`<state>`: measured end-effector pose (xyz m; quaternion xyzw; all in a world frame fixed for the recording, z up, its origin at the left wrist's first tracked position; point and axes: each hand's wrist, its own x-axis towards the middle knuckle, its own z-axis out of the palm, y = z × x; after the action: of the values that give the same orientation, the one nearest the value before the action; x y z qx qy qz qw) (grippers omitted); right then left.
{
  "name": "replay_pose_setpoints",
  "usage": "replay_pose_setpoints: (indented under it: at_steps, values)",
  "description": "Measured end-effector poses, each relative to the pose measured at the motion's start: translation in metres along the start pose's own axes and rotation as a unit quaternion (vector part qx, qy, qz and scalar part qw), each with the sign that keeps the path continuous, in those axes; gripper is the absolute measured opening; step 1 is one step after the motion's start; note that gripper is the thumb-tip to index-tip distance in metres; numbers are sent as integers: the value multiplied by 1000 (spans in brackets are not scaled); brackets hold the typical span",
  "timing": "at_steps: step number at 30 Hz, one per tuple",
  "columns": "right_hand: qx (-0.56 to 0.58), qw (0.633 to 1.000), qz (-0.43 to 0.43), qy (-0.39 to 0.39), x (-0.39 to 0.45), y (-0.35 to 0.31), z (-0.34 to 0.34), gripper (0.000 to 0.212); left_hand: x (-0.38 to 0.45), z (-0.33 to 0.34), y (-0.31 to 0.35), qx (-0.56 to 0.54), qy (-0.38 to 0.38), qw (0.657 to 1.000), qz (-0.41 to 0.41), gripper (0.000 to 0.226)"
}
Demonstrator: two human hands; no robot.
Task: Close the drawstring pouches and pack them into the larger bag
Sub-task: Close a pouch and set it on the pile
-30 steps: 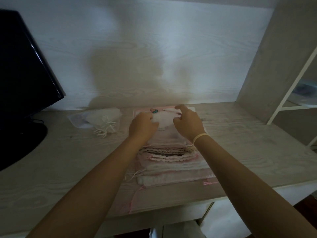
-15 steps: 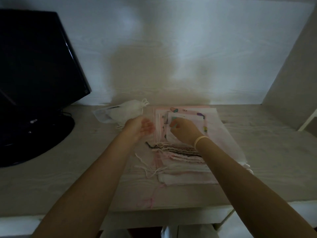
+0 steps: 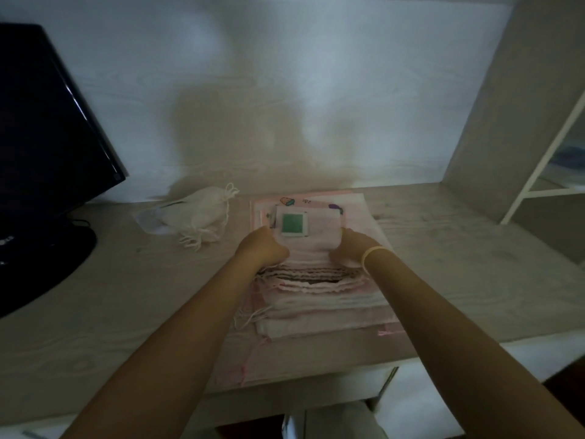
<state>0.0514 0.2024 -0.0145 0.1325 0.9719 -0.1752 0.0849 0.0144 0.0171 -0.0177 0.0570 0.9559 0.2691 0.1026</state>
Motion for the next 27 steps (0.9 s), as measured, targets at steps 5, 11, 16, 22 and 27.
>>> replay_pose_setpoints:
  at_steps: [5, 11, 16, 22, 27]
  values:
    - [100, 993, -31, 57, 2, 6, 1, 50, -1, 4, 2, -125, 52, 991, 12, 54]
    - [267, 957, -81, 85, 0, 9, -2, 59, -12, 1, 0, -338, 54, 939, -16, 64]
    - [128, 988, -80, 30, -7, 9, -6, 71, -12, -4, -5, -263, 51, 964, -11, 55]
    - [-7, 996, -57, 68, -8, 7, -1, 19, -19, -9, -1, -265, 37, 963, -15, 51]
    - [-6, 996, -18, 83, -8, 4, -6, 23, -27, -14, -6, -263, -1, 965, -3, 57]
